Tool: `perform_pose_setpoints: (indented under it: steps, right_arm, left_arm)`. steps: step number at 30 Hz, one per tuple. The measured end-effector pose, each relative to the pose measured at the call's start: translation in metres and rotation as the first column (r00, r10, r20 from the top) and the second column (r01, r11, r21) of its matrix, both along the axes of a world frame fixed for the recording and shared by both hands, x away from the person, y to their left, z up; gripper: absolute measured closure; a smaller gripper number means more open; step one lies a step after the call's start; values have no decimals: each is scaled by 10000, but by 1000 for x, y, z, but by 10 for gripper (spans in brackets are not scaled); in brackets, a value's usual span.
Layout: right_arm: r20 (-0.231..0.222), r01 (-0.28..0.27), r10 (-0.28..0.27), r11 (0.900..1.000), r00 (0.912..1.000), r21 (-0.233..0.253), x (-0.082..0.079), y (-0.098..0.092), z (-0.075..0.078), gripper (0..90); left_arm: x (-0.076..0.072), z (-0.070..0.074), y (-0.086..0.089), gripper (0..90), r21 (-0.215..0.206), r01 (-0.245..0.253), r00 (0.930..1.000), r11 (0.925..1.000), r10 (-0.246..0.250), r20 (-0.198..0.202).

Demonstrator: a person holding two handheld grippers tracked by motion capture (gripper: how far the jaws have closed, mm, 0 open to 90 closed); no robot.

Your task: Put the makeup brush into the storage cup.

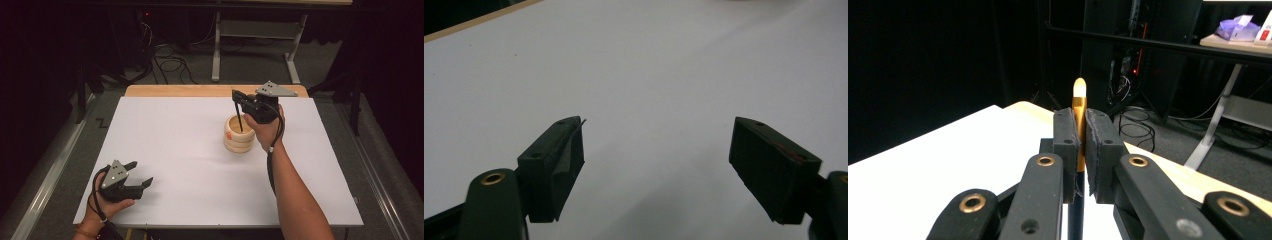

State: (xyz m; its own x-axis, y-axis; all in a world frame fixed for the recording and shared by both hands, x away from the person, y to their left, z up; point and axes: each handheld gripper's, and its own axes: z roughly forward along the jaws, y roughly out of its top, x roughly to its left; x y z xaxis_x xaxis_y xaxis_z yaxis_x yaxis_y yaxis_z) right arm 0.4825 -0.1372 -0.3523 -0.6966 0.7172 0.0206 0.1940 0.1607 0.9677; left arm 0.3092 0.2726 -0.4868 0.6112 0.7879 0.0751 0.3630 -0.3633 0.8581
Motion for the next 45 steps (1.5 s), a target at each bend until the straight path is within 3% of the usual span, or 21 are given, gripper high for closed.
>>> perform_pose_setpoints:
  steps: [22, 45]
  right_arm:
    - [-424, 69, -72, 10000, 9991, -68, 0, -10, -23, 856]
    - [-473, 172, -181, 9997, 9987, -183, -2, -13, -27, 854]
  left_arm:
    - [0, -1, -1, 229, 83, 36, 10000, 10000, -35, -57]
    - [0, -1, -1, 226, 128, 4, 10000, 9999, -3, -70]
